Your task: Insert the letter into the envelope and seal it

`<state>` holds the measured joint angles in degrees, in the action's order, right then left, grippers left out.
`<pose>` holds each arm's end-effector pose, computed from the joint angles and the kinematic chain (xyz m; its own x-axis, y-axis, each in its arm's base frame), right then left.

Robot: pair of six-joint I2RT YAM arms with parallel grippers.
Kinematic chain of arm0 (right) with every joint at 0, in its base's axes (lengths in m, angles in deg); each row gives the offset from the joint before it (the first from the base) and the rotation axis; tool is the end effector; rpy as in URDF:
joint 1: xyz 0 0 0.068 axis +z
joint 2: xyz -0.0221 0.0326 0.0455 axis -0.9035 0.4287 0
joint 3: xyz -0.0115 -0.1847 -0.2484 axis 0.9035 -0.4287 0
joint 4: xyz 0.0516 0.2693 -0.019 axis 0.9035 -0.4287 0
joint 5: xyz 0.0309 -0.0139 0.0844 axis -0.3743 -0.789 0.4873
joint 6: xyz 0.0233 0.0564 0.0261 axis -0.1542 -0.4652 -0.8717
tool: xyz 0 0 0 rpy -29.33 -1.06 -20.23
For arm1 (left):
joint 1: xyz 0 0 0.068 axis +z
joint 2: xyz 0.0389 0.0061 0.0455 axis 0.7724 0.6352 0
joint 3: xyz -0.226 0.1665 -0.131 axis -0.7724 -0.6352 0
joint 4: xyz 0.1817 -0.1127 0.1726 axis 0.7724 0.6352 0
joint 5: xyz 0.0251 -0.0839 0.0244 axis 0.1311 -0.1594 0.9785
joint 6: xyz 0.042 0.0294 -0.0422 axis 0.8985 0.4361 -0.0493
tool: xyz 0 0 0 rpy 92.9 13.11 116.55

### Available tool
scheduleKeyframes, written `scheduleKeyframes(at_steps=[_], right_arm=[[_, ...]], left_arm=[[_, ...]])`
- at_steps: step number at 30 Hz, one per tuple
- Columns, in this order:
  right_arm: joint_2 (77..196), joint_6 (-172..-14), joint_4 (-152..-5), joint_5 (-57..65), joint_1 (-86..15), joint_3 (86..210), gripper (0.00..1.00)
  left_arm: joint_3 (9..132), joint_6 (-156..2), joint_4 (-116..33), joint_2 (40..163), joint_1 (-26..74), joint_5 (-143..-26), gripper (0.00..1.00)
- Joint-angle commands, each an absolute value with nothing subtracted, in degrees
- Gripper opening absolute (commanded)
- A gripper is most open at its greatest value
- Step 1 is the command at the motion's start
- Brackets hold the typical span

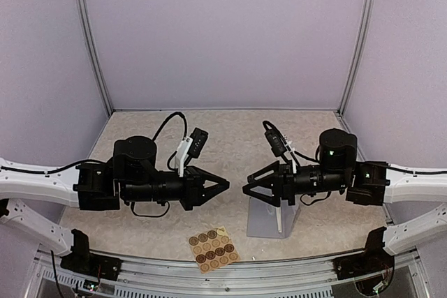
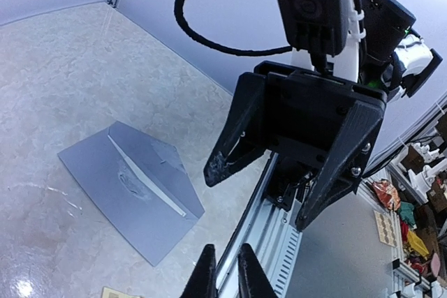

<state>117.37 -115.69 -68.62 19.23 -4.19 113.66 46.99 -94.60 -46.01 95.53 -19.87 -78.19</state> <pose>0.1117 0.2380 0.3197 -0.5750 -0.0878 -0.8134 -0.8106 0.1959 0.5518 0.0993 -0.2850 0.3281 -0.5393 0.0569 -0.8402 0.7903 0.3788 -0.4816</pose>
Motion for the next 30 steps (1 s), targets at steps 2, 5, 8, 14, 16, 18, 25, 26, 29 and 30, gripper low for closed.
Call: scheduleKeyframes(at_steps=[2,5,8,14,16,18,25,26,29,30], right_arm=[[118.57,-118.38,-76.02,13.17,-3.74,111.07,0.66],[121.53,-122.24,-74.19,14.81,-3.03,108.21,0.69],[125.33,-125.06,-73.36,14.42,-1.82,107.27,0.72],[136.26,-125.19,-71.59,13.95,1.6,110.63,0.63],[139.49,-124.38,-71.72,14.09,2.22,112.54,0.57],[142.06,-123.6,-71.3,14.43,2.44,113.99,0.55],[149.23,-120.81,-72.27,14.26,2.43,118.36,0.43],[150.19,-120.39,-72.44,14.26,2.46,119.22,0.41],[152.75,-119.39,-72.76,14.27,2.44,121.01,0.33],[153.44,-119.15,-72.77,14.23,2.38,121.4,0.32]], left_arm=[[40.55,-100.57,-43.84,93.65,-16.78,-77.57,0.22],[35.43,-107.22,-43.81,92.19,-15.97,-77.2,0.35],[31.04,-113.61,-43.38,91.64,-16.47,-77.21,0.45],[25.59,-120.93,-42.22,92.34,-19.36,-77.05,0.49],[24.05,-122.57,-43.52,92.7,-19.96,-77.67,0.49],[22.52,-123.83,-46.22,93.26,-20.36,-79.13,0.48],[21.94,-124.71,-46.79,96.62,-20.71,-79.69,0.44],[21.89,-124.67,-47.03,97.05,-20.71,-79.95,0.43],[21.47,-124.54,-48.56,98.1,-20.71,-80.35,0.4],[21.28,-124.51,-48.9,98.48,-20.66,-80.28,0.39]])
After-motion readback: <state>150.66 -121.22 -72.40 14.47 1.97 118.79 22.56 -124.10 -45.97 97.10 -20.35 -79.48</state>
